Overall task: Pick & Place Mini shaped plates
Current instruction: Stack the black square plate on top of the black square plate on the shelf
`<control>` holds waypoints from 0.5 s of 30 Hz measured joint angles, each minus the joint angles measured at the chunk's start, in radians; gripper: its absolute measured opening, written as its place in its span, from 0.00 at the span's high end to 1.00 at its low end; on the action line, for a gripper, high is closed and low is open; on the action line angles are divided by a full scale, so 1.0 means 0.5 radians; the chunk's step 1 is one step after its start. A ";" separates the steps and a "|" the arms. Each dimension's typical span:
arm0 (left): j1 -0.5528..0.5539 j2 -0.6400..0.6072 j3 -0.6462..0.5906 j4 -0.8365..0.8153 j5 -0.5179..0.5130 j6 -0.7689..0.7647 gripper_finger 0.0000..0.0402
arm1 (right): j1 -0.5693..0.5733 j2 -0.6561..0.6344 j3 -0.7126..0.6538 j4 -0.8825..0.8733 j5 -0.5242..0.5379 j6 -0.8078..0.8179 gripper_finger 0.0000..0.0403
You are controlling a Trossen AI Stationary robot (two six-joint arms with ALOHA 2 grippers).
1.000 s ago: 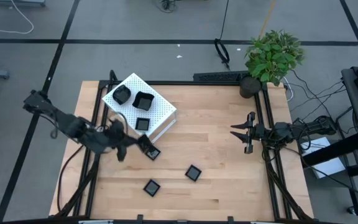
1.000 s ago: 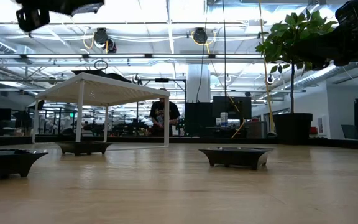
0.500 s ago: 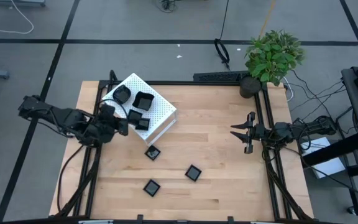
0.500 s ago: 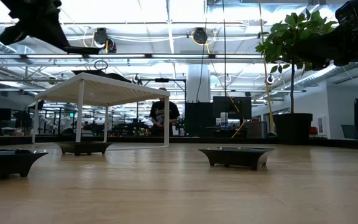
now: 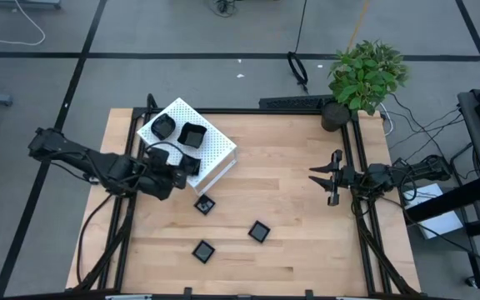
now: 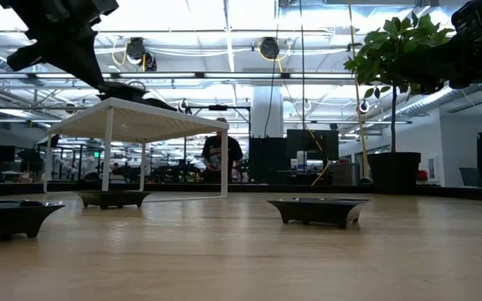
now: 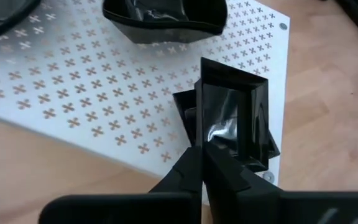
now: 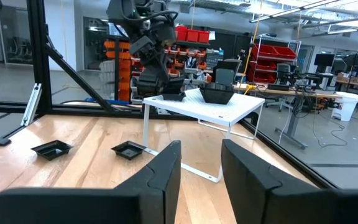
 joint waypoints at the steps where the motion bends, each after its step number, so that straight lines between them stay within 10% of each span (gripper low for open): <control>1: 0.000 0.013 0.000 0.012 0.000 0.000 0.99 | 0.000 0.000 0.000 0.000 0.000 0.000 0.75; 15: 0.000 0.010 0.000 0.034 -0.012 0.148 0.78 | 0.000 0.000 0.000 0.000 0.000 0.000 0.75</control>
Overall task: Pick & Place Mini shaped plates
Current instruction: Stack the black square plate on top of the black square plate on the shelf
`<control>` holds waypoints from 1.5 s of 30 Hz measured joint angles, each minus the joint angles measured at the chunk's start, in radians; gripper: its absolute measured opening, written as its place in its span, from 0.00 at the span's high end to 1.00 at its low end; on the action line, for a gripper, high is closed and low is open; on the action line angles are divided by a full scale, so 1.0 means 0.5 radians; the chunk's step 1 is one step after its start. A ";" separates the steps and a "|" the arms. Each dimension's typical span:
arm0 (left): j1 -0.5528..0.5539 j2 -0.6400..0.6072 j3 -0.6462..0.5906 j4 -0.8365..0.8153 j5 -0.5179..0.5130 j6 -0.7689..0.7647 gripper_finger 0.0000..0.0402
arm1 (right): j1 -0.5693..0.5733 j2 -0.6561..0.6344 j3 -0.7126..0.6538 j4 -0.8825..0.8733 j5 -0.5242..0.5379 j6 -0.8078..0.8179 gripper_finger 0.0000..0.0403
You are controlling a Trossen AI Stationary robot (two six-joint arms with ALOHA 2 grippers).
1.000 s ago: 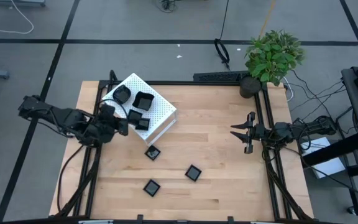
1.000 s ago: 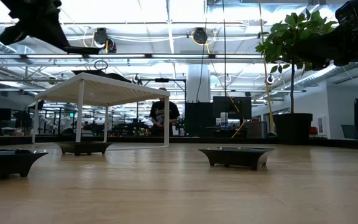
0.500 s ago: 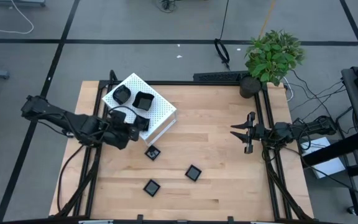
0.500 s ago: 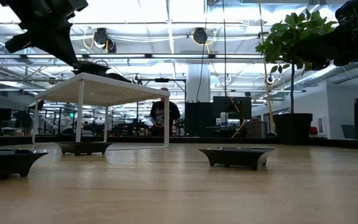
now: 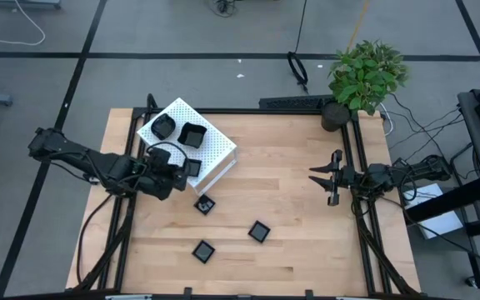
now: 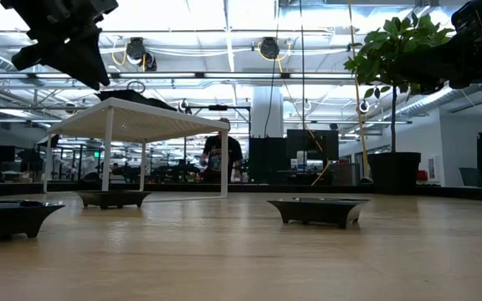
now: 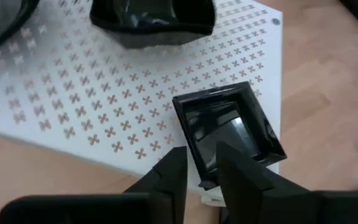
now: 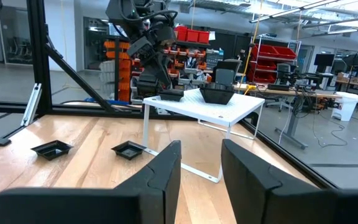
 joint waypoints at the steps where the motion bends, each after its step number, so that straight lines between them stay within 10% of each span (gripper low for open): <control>1: 0.000 -0.017 0.000 0.002 0.000 0.055 0.76 | 0.000 0.000 0.000 0.000 0.000 0.000 0.75; 24: -0.128 -0.674 -0.030 0.589 -0.230 1.581 0.70 | 0.000 0.000 0.000 0.000 0.000 0.000 0.75; 35: -0.291 -1.265 -0.969 1.555 -0.071 1.937 0.70 | -0.001 0.000 0.000 0.000 0.000 -0.001 0.75; 45: -0.320 -2.049 -1.397 1.521 0.211 2.165 0.70 | -0.001 -0.001 0.000 0.000 0.000 -0.001 0.75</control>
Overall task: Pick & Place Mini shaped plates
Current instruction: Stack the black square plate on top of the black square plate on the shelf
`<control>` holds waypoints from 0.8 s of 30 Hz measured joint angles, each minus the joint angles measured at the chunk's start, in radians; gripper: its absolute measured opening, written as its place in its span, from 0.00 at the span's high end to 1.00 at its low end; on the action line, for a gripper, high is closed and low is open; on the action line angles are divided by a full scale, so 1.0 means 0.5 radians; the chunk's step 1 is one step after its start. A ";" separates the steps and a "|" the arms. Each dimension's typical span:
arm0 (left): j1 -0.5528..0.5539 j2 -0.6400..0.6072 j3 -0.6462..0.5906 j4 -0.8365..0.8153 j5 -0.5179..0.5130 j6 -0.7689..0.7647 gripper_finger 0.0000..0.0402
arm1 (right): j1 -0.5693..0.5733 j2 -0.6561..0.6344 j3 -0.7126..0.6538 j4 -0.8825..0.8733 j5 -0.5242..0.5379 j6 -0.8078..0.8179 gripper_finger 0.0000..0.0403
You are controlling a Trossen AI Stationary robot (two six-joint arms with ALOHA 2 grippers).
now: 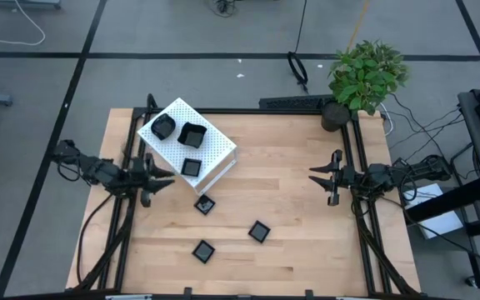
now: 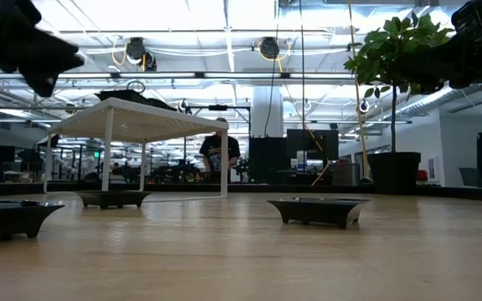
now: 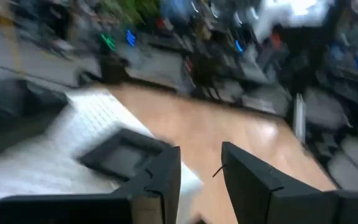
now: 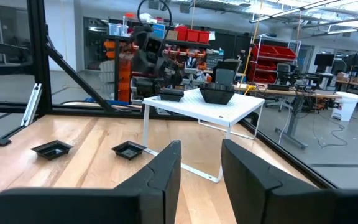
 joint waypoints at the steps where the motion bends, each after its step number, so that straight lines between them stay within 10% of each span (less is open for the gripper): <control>1: 0.000 0.001 -0.006 -0.050 0.060 0.007 0.70 | 0.000 0.001 0.000 0.002 -0.001 0.000 0.75; 8: -0.001 0.047 -0.020 -0.023 0.357 0.186 0.70 | 0.001 0.021 0.000 0.214 -0.004 0.233 0.74; 24: -0.001 0.068 -0.019 -0.050 0.344 0.145 0.70 | -0.002 0.024 0.000 0.464 0.002 0.367 0.75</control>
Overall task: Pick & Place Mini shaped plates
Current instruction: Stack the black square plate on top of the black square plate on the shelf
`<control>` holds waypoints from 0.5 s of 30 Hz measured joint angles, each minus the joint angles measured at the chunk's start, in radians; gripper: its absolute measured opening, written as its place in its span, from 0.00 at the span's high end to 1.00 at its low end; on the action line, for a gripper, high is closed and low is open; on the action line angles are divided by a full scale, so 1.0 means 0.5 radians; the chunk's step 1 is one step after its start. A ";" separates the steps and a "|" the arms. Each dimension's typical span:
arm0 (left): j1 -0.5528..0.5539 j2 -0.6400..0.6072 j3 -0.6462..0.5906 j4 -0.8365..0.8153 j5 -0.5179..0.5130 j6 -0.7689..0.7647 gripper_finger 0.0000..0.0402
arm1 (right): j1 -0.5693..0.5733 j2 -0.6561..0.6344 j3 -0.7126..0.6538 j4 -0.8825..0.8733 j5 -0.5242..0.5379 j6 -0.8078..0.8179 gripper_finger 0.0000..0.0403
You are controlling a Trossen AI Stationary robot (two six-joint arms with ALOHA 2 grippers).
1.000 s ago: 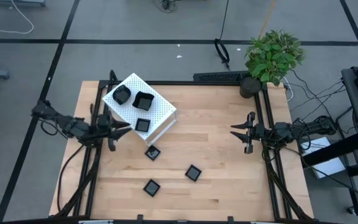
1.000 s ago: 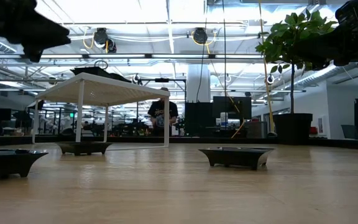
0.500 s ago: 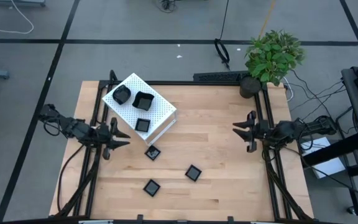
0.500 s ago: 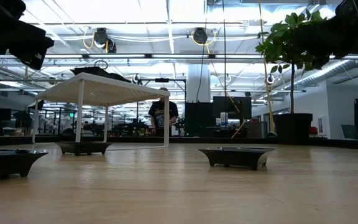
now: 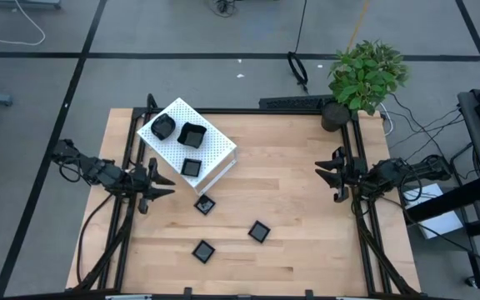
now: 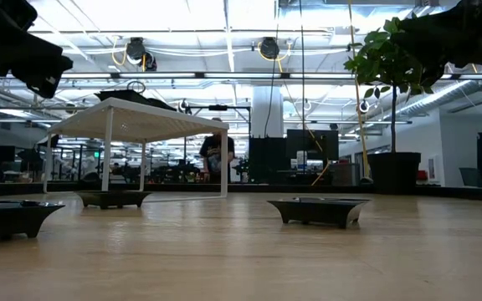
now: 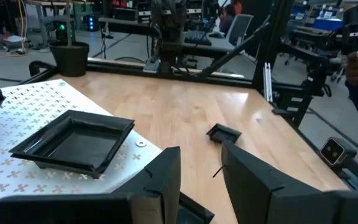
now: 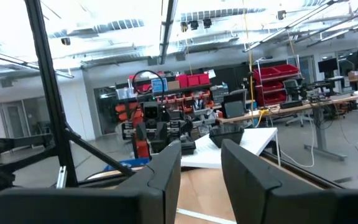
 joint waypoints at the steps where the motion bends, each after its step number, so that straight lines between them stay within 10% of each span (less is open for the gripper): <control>1: 0.000 0.000 0.000 0.001 0.000 0.000 0.70 | 0.000 0.000 0.000 0.000 0.000 0.000 0.75; 10: 0.000 0.000 0.000 0.002 0.000 -0.001 0.70 | 0.000 0.069 0.000 0.336 -0.022 0.094 0.74; 15: 0.000 0.000 0.000 0.002 -0.001 -0.001 0.70 | 0.004 0.500 0.005 0.905 -0.463 0.236 0.65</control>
